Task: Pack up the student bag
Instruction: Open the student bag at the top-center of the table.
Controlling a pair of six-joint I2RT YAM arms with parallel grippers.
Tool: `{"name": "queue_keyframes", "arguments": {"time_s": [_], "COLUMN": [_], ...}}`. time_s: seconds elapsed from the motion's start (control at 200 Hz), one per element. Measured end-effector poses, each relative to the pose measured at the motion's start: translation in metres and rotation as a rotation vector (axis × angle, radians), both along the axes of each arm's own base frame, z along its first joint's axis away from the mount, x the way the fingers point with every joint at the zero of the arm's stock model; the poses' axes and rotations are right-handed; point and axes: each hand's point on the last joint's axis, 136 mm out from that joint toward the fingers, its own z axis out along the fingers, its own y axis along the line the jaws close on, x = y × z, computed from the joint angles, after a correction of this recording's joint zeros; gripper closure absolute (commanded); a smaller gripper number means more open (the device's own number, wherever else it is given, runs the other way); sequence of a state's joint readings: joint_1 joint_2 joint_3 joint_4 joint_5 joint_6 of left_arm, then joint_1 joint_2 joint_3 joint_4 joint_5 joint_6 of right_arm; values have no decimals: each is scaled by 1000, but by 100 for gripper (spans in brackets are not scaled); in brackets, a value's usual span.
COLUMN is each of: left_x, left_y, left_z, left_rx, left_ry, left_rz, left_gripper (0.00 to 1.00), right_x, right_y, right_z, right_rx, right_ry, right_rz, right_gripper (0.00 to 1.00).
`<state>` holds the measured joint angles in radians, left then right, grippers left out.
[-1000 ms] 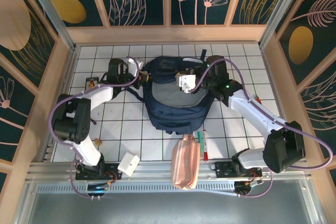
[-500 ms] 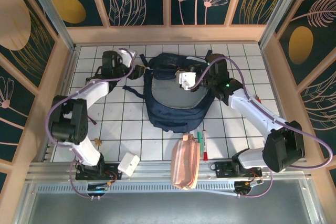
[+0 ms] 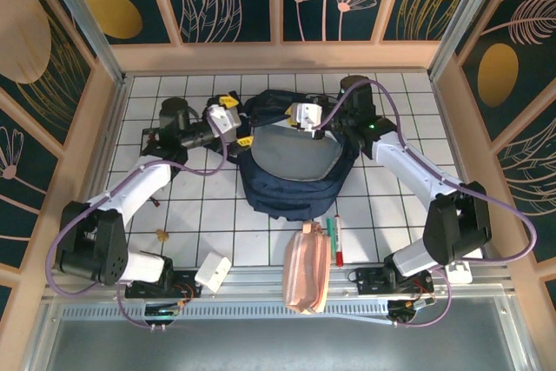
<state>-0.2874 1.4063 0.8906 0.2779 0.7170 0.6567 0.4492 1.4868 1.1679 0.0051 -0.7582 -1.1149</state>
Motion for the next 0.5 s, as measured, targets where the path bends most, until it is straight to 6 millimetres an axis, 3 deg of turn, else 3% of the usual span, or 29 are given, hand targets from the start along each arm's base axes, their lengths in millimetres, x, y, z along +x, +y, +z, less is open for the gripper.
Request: {"name": "queue_keyframes", "arguments": {"time_s": [0.09,0.305,0.5], "left_x": [1,23,40], "left_y": [-16,-30,-64], "left_z": [0,7,31], "left_rx": [15,30,56], "left_ry": [-49,-137,-221], "left_rz": [-31,-35,-105], "left_gripper": [1,2,17], "right_x": [1,1,4], "right_y": [1,1,5], "right_z": [-1,1,2], "right_rx": [8,14,27], "right_ry": [15,19,12], "right_rz": [-1,-4,-6], "right_gripper": [100,100,100]}}
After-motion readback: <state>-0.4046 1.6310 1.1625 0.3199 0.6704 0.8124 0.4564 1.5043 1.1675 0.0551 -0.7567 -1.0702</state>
